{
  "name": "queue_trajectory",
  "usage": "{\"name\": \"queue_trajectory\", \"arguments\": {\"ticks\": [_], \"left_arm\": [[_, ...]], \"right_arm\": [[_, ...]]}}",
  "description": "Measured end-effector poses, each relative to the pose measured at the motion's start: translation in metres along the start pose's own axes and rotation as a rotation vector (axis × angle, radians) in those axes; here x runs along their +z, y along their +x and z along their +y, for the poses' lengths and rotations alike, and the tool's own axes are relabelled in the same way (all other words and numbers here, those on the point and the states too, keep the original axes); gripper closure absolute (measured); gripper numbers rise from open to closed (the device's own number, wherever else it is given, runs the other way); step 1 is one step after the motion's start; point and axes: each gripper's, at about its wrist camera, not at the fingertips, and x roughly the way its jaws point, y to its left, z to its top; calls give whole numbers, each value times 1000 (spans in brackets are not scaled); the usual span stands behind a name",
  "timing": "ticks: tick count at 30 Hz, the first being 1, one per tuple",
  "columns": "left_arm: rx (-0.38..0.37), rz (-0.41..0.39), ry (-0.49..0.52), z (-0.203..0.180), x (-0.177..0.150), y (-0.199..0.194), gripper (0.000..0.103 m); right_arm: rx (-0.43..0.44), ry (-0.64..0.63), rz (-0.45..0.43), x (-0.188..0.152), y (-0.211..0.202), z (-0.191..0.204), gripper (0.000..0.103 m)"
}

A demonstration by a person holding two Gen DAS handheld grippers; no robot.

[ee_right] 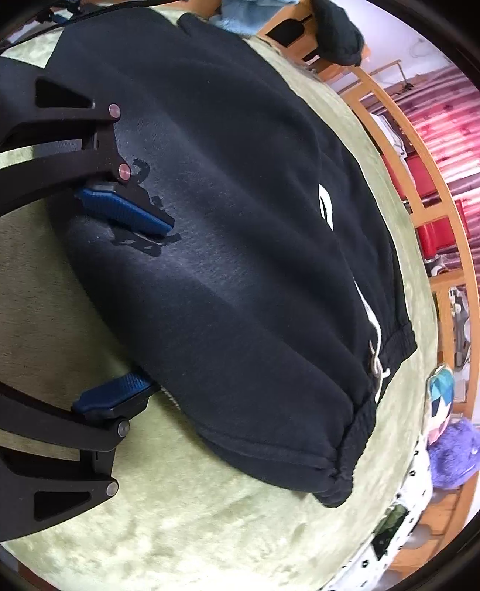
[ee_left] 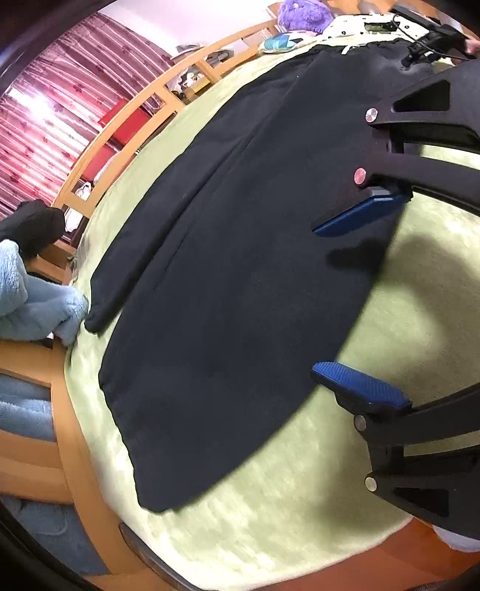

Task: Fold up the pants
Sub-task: 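Lower the left tool onto one pant leg cuff and grasp it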

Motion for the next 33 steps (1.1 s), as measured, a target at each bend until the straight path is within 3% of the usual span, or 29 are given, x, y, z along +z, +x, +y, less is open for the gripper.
{"name": "queue_trajectory", "arguments": {"ticks": [1, 4, 11, 13, 14, 16, 18, 23, 33], "left_arm": [[23, 5, -15, 5, 0, 1, 35], [-30, 3, -87, 21, 2, 3, 35], [-13, -13, -141, 17, 19, 20, 35], [-17, -28, -149, 15, 20, 21, 37], [-17, -32, -149, 15, 21, 20, 53], [-32, -24, -151, 18, 24, 19, 80], [-84, 0, -170, 25, 29, 19, 86], [-170, -10, -178, 30, 37, 1, 88], [-233, -97, -105, 9, 69, -39, 89]], "right_arm": [[1, -3, -5, 1, 1, 0, 29], [15, -3, -10, 2, 3, -2, 29], [-6, 0, -31, 8, 8, -1, 27], [-23, -4, -47, 10, 9, 3, 35], [-26, -6, -58, 10, 8, 2, 49], [-6, -8, -67, 12, 7, 2, 62], [20, 6, -60, 13, 5, -3, 71], [66, 39, -83, 17, -10, -9, 81], [129, 21, -139, 37, -48, -8, 84]]}}
